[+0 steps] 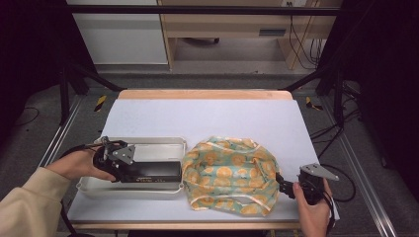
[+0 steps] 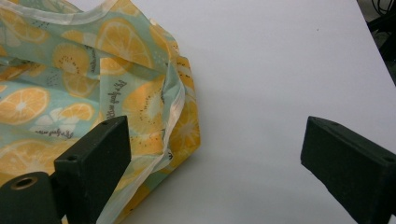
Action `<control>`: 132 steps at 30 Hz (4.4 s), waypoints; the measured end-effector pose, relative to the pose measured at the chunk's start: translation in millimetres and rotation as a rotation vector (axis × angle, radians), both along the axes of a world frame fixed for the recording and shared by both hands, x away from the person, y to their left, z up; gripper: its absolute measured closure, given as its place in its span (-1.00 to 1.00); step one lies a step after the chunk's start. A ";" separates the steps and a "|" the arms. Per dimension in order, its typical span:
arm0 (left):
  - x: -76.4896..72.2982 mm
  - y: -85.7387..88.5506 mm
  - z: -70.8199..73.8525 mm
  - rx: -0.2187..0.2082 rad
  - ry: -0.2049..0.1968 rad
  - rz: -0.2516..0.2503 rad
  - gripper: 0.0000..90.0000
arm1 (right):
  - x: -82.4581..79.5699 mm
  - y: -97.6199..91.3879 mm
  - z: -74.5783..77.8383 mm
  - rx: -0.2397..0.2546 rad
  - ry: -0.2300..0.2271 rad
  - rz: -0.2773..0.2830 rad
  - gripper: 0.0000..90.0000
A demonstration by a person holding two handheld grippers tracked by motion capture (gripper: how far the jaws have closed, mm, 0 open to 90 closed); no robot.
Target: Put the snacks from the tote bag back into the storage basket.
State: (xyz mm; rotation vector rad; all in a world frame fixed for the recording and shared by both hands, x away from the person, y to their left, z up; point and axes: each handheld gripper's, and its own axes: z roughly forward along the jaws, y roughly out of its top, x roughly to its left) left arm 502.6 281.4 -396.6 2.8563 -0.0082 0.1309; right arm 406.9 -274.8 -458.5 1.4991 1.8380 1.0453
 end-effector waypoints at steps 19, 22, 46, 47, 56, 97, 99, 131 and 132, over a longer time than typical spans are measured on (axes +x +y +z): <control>-0.3 -0.7 -7.9 0.000 0.004 -0.027 -0.04 | 0.9 2.7 -2.5 0.012 0.020 0.018 -0.81; 0.4 -1.0 -9.6 -0.001 0.004 -0.028 -0.04 | 1.1 2.5 -2.9 0.009 0.021 0.020 -0.81; 4.7 1.0 -19.9 0.007 0.000 -0.047 -0.05 | 1.7 4.9 -3.9 0.006 0.028 0.034 -0.82; 4.8 1.2 -20.0 0.006 0.001 -0.047 -0.05 | 1.7 4.9 -4.0 0.006 0.028 0.034 -0.82; 4.6 1.6 -16.9 -0.008 0.004 -0.002 -0.39 | 1.8 5.3 -4.1 0.003 0.028 0.039 -0.82; -15.6 -22.3 28.2 -0.259 -0.062 0.193 -0.82 | 2.2 5.6 -4.5 -0.003 0.028 0.038 -0.82; -15.8 -24.0 27.8 -0.291 -0.071 0.221 -0.82 | 2.1 5.9 -4.5 -0.005 0.029 0.041 -0.82; -7.7 9.0 9.7 -0.475 -0.200 0.680 -0.82 | 1.6 4.0 -3.8 -0.031 0.028 0.031 -0.83; -6.8 14.2 9.2 -0.484 -0.201 0.702 -0.82 | 1.5 4.5 -3.8 -0.033 0.029 0.031 -0.83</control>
